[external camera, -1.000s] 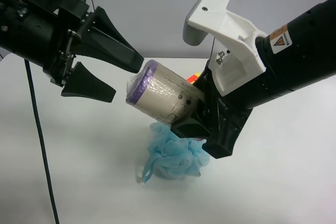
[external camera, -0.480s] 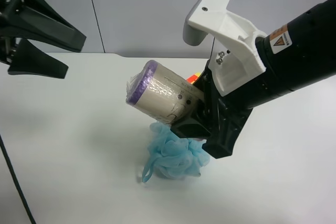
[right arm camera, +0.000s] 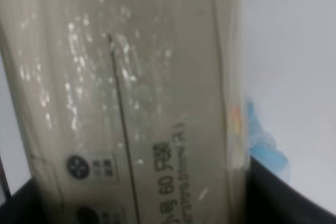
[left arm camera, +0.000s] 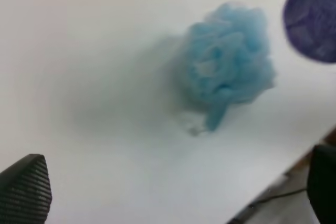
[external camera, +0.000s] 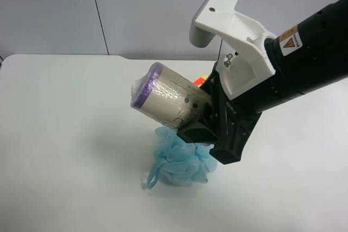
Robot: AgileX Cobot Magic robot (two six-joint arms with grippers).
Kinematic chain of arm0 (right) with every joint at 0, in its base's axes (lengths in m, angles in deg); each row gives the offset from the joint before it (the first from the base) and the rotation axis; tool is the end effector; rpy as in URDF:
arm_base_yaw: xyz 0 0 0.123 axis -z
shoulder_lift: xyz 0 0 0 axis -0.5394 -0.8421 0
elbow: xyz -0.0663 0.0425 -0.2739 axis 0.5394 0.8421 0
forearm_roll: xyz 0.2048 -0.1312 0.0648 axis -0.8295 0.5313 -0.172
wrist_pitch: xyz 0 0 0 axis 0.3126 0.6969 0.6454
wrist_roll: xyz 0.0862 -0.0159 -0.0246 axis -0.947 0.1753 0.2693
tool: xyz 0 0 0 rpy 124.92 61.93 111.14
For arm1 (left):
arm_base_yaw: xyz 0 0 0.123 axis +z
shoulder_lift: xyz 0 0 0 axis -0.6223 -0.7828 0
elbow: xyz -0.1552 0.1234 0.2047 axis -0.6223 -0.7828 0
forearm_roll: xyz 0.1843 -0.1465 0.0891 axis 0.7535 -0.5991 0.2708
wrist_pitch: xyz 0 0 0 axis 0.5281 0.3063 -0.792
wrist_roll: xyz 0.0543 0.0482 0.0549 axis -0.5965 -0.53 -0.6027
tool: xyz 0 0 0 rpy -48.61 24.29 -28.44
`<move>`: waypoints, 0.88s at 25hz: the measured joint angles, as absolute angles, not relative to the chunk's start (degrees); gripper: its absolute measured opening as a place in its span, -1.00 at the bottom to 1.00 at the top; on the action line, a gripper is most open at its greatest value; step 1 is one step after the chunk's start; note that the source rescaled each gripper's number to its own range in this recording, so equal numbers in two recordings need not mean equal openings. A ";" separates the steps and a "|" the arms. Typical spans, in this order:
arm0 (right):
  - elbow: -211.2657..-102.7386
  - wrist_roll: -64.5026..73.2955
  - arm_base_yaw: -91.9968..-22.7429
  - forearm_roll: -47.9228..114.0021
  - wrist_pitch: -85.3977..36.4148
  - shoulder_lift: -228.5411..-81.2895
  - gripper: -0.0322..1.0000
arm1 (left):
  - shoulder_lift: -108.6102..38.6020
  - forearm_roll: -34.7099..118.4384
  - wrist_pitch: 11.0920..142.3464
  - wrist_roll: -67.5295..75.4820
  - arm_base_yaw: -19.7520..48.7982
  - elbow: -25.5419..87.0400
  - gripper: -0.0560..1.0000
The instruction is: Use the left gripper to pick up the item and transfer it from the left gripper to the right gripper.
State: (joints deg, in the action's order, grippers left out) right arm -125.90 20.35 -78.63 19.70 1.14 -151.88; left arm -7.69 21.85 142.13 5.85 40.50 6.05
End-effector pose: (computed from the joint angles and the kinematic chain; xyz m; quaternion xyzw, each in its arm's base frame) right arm 0.1572 0.1898 0.2861 -0.5452 0.7563 0.1700 0.3191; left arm 0.1188 -0.0429 0.3737 0.2217 0.8867 -0.1909 0.3582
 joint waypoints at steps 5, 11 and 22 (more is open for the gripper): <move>-125.90 20.35 -78.63 19.70 1.14 -151.88 -0.92 | 0.08 34.48 142.22 17.84 40.50 6.05 0.98; -125.90 20.35 -78.63 19.70 0.16 -151.88 -0.92 | 8.43 48.68 142.23 29.20 40.50 5.91 0.98; -125.90 20.35 -78.63 19.70 -0.03 -151.88 -0.92 | 22.07 50.21 142.74 35.92 40.50 -10.23 0.98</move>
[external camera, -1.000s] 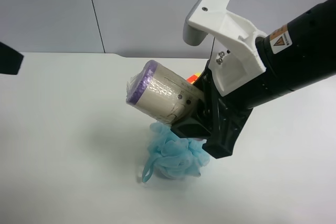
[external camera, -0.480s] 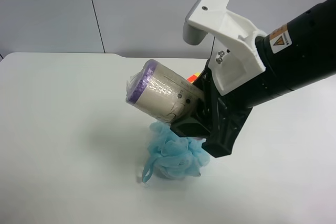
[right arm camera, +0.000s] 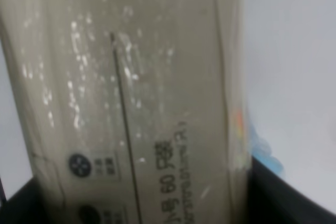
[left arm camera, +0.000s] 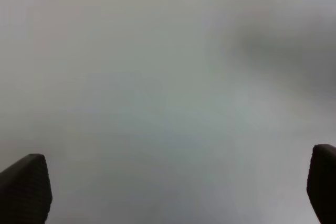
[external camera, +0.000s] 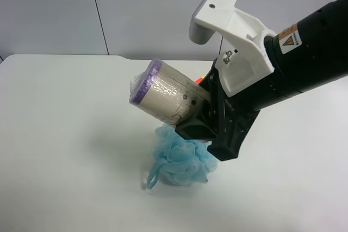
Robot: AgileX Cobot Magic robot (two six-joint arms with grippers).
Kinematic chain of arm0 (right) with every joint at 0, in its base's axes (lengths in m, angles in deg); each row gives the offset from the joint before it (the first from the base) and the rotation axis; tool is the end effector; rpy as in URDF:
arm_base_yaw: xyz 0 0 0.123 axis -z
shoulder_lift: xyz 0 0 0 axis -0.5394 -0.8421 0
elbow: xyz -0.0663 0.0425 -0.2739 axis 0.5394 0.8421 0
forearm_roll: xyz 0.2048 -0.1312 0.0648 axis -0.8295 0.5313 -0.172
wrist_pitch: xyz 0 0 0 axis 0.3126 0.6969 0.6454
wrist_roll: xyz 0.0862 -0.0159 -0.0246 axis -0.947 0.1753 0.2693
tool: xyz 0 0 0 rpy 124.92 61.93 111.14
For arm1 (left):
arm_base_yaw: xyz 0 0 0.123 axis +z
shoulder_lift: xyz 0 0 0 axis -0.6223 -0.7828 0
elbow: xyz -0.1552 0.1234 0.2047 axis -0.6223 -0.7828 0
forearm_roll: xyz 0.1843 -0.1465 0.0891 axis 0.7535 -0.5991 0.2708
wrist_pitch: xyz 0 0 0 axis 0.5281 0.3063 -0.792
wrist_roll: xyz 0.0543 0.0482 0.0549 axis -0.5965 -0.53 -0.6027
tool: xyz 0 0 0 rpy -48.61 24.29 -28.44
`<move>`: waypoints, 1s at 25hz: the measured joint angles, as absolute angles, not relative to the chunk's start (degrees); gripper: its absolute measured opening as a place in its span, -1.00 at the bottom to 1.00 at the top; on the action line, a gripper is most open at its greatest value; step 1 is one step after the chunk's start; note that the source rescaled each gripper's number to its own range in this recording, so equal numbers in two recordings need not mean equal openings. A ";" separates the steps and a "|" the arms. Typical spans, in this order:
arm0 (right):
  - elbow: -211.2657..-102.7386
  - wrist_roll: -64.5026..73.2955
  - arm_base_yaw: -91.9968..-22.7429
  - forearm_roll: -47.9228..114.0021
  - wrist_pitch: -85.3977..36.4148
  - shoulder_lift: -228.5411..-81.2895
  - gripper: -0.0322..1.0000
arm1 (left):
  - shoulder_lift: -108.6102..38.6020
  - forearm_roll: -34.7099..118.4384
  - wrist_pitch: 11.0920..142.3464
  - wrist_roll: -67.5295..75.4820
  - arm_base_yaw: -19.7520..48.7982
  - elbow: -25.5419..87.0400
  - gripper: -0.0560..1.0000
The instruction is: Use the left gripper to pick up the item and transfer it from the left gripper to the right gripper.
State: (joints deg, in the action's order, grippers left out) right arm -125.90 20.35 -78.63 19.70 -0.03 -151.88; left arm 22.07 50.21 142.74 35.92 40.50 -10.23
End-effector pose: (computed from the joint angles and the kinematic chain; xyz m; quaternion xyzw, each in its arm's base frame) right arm 0.1586 0.1905 0.2872 -0.5418 0.7548 0.1695 0.3286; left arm 0.0188 -0.0070 0.3127 0.0037 0.9139 -0.0302 0.4049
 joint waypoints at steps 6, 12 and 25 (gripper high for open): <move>-125.90 20.35 -78.63 19.70 -0.03 -151.88 -0.93 | 22.35 50.17 142.67 37.03 40.50 -11.68 0.98; -125.90 20.35 -78.63 19.70 -0.03 -151.88 -0.93 | 24.09 50.17 139.98 33.72 40.50 -11.73 0.98; -125.90 20.18 -78.63 19.70 -0.03 -151.88 -0.93 | 38.25 52.33 139.05 35.00 40.50 -14.63 0.98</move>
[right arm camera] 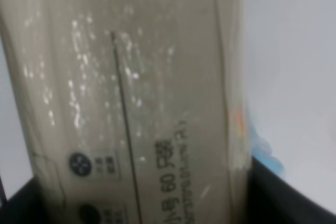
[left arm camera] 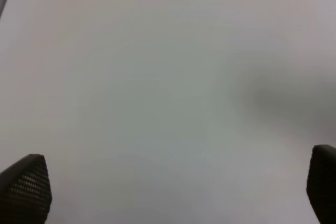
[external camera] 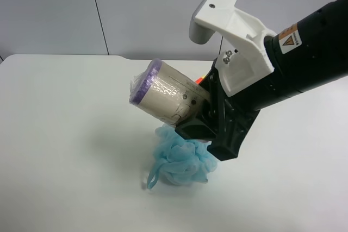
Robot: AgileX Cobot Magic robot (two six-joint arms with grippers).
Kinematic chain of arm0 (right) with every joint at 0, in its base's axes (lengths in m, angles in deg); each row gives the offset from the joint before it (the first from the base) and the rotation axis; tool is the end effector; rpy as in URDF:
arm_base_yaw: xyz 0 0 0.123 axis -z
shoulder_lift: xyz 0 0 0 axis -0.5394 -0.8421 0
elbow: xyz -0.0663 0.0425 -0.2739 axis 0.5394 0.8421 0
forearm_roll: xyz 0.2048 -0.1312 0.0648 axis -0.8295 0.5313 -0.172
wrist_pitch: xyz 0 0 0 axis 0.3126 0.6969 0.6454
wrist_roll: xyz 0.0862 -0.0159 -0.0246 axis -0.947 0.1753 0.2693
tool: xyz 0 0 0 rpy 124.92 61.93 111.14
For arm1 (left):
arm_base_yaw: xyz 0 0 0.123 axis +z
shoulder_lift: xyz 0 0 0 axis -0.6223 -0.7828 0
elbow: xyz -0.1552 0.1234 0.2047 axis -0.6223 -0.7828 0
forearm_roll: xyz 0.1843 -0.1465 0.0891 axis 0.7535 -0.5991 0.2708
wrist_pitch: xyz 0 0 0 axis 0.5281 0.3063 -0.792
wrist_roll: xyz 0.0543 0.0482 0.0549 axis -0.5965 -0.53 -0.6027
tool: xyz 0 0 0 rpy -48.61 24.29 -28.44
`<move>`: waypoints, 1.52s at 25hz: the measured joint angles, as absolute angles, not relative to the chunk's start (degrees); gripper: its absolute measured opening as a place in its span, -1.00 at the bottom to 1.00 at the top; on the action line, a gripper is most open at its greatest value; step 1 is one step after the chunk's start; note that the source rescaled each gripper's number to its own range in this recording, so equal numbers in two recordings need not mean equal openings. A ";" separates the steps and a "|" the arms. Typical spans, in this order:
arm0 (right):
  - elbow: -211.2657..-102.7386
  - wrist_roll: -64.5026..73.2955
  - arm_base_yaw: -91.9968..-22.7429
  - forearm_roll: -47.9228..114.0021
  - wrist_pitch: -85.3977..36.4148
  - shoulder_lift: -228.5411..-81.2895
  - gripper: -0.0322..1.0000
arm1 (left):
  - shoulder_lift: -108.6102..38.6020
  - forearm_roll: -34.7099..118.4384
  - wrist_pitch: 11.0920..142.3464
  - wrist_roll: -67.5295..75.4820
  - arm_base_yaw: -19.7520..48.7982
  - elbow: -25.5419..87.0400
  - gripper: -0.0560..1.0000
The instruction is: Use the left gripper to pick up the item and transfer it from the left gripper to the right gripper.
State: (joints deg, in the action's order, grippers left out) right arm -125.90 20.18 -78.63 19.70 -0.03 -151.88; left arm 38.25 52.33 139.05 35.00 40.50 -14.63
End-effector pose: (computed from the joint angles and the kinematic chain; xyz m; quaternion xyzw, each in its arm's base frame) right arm 0.1586 0.1905 0.2872 -0.5407 0.7556 0.1700 0.3284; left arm -0.0212 -0.0052 0.2959 0.0111 0.8517 -0.0031 0.5239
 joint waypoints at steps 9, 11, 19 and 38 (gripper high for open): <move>-125.90 20.13 -78.63 19.70 -0.03 -151.88 -0.93 | 38.45 52.80 134.30 38.97 40.50 -19.68 0.98; -125.90 20.13 -78.63 19.70 -0.03 -151.88 -0.93 | 38.45 52.79 133.62 38.97 40.50 -19.75 0.98; -125.90 20.13 -78.63 19.70 -0.03 -151.88 -0.93 | 38.45 52.74 133.54 38.97 40.50 -19.75 0.99; -134.11 -3.32 -78.63 27.62 12.14 -151.92 -0.93 | 38.45 52.74 133.54 38.97 40.50 -19.75 0.99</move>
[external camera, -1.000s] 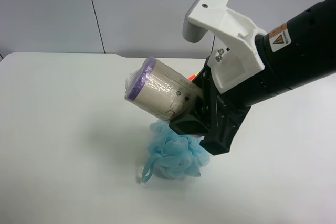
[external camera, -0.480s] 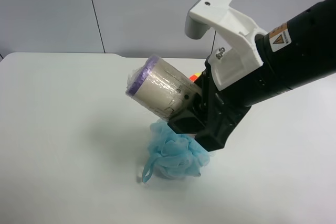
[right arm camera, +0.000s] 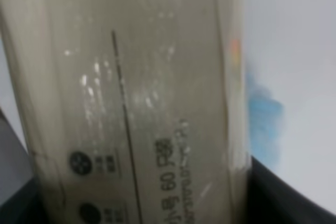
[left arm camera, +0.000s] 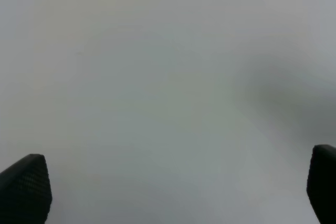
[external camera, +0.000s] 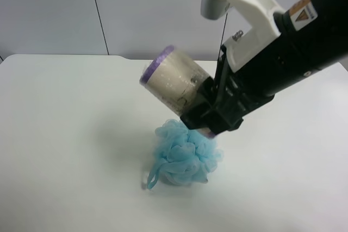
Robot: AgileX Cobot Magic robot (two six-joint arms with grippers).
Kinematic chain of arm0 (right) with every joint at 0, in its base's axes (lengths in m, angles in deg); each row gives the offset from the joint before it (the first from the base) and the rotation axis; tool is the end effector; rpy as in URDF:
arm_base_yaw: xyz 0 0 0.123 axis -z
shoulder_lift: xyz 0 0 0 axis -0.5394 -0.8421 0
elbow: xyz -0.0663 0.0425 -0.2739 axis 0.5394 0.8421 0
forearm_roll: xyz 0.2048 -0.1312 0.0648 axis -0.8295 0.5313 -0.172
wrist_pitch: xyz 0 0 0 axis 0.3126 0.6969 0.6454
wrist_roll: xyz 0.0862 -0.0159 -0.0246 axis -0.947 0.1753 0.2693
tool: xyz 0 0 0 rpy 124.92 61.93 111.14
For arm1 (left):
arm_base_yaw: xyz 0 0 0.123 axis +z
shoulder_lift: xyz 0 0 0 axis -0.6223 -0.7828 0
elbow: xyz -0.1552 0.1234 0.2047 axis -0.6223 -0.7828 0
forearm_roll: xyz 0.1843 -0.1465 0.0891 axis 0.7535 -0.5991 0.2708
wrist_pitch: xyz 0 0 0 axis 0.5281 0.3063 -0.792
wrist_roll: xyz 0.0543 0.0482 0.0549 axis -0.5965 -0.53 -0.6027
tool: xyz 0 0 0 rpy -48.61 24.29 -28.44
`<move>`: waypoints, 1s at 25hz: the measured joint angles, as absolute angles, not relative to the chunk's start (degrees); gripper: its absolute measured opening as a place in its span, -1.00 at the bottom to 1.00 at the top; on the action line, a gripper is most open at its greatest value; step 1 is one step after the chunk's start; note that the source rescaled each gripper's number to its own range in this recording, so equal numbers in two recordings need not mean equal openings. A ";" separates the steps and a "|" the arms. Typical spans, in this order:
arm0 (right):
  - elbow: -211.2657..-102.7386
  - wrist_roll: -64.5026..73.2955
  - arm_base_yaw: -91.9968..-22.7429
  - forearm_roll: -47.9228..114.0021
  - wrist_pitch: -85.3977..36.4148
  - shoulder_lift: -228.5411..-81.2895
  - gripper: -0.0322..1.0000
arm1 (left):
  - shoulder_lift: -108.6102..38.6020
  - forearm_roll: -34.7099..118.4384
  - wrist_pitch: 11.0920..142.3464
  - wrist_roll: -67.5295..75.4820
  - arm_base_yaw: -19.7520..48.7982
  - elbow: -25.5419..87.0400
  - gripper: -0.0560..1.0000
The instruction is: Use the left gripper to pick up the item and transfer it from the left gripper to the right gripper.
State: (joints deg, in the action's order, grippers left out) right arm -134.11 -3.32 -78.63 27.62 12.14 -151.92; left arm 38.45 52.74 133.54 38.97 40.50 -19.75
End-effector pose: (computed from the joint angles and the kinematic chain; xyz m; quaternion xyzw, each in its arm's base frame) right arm 0.1601 0.1874 0.3173 -0.4361 0.8386 0.1826 0.2705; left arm -0.0065 -0.0039 0.2796 -0.0209 0.8489 -0.0178 0.5278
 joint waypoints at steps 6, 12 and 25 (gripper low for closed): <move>-139.94 -10.20 -76.93 35.92 20.58 -151.92 -0.93 | 38.45 52.74 133.54 38.97 40.50 -19.75 0.99; -140.09 -8.64 -65.27 34.89 24.29 -151.92 -0.93 | 38.45 52.74 133.54 38.97 40.50 -19.75 0.99; -140.09 4.80 -45.21 27.82 28.05 -161.87 -0.93 | 38.45 52.74 133.54 38.97 40.50 -19.75 0.99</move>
State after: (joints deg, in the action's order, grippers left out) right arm -140.09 4.80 -45.21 27.82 28.05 -161.87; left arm 38.45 52.74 133.54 38.97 40.50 -19.75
